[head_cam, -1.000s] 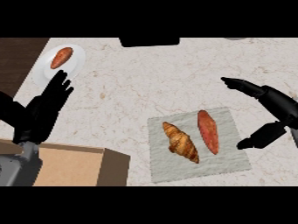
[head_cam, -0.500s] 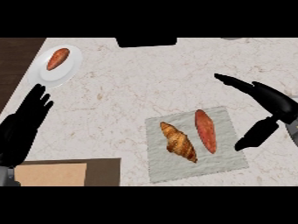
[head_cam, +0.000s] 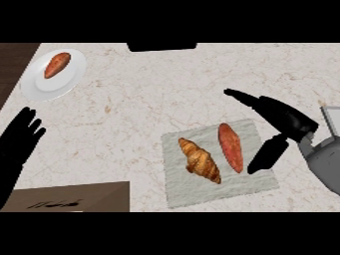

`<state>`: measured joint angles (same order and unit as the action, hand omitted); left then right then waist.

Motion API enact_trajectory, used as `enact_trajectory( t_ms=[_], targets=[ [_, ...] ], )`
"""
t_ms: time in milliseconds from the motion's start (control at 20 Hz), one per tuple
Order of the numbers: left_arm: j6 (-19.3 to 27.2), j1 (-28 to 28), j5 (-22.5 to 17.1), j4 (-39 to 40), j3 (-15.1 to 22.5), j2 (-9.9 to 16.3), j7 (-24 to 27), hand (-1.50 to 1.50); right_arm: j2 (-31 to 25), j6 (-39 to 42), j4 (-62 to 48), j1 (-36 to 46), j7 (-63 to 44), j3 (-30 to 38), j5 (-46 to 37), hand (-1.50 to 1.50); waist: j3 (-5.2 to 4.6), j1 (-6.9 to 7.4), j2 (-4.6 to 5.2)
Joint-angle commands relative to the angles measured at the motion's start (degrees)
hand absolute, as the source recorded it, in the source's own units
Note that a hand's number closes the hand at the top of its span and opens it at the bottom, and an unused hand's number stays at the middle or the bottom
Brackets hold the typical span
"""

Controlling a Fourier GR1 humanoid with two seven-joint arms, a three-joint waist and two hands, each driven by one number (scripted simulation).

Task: Pick the croissant from the placemat and place it in the tiered shelf

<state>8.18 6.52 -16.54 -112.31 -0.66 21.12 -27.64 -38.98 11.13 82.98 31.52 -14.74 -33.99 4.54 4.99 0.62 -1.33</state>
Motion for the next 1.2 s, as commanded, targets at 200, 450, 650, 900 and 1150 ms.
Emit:
enact_trajectory(
  t_ms=[200,450,650,900,1150],
  targets=[
    [-0.6,3.2,1.2,7.4,2.5,-2.3,-2.2,0.0,4.7,-1.3,2.2,3.3,-12.1,-6.5,-5.9,-1.5,-5.4,-1.96,2.23],
    [-0.8,4.7,1.7,6.8,0.8,-2.0,-2.8,0.0,8.0,-4.1,4.2,4.5,-19.5,-7.5,-8.0,-1.5,-5.38,-2.71,1.85],
    [-0.3,4.2,1.4,6.2,1.1,-3.2,-2.9,0.0,10.3,-5.1,5.1,4.9,-23.0,-9.0,-9.8,-1.5,-5.32,-3.1,1.93],
    [-0.9,4.0,1.9,6.9,1.0,-2.7,-3.2,0.0,13.3,-6.3,5.3,4.9,-26.3,-11.6,-12.5,-1.5,-5.31,-3.39,2.21],
    [-0.9,5.6,3.0,5.5,2.1,-2.8,-3.2,0.0,15.4,-7.7,4.5,4.5,-30.0,-13.4,-15.2,-1.5,-5.25,-2.76,2.02]
  ],
)
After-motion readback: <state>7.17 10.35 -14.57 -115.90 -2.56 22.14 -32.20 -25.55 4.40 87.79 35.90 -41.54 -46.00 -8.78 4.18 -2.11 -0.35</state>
